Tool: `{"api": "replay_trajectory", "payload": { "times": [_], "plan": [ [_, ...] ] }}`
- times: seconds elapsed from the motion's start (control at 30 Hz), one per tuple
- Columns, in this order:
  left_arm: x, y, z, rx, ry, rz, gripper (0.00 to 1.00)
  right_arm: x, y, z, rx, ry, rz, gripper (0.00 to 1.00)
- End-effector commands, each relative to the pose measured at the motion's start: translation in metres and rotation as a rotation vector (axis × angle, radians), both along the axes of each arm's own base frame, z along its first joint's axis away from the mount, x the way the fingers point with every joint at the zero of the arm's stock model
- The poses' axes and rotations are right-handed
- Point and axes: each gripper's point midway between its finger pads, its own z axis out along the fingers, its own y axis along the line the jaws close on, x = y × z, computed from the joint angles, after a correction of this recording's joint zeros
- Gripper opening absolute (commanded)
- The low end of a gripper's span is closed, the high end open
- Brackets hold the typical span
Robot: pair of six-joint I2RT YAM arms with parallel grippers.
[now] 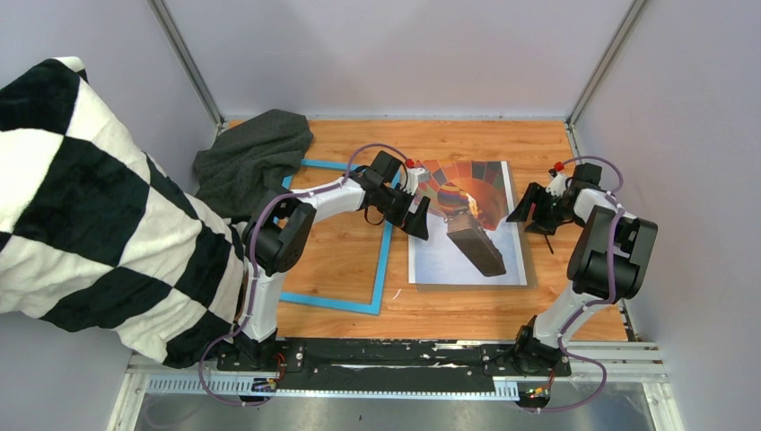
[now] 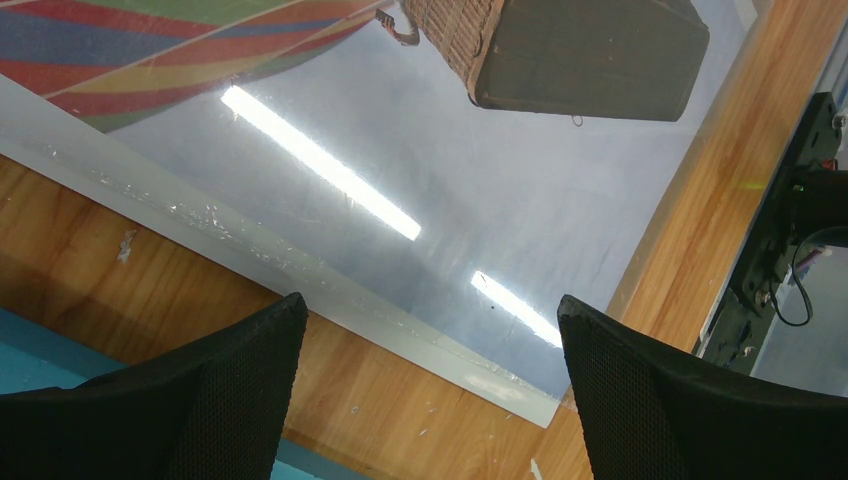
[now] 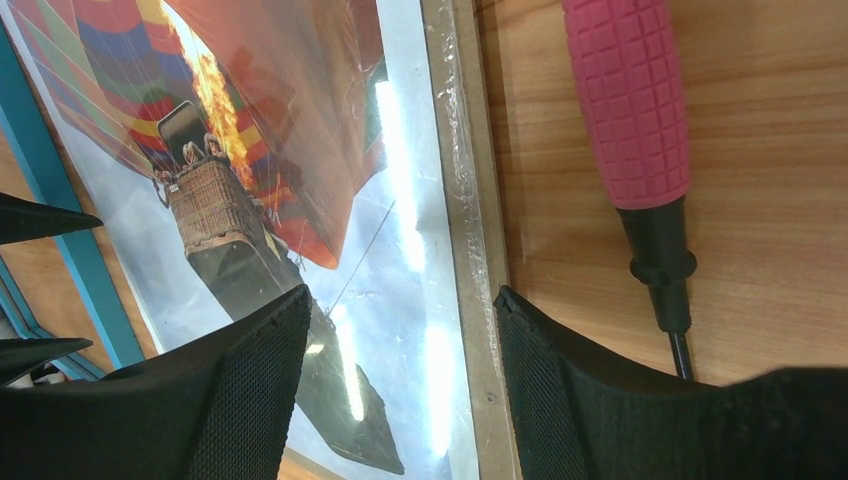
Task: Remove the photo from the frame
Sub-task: Pick up the photo frame item from the photo frame.
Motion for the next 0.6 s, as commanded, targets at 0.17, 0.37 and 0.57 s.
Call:
{"api": "replay_trajectory", "payload": {
  "times": [0.17,0.37,0.57],
  "plan": [
    [-0.002,-0.008,0.002,-0.023,0.003,-0.018,0.95,-0.002,0.011,-0.005,0.036,0.034,0.044,0.68],
    [-0.002,-0.008,0.002,-0.024,0.006,-0.02,0.95,-0.002,0.016,-0.005,0.07,0.039,0.056,0.68],
    [-0.004,-0.004,0.0,-0.011,0.001,-0.027,0.95,-0.007,0.019,0.004,0.098,0.065,0.113,0.69]
  ]
}}
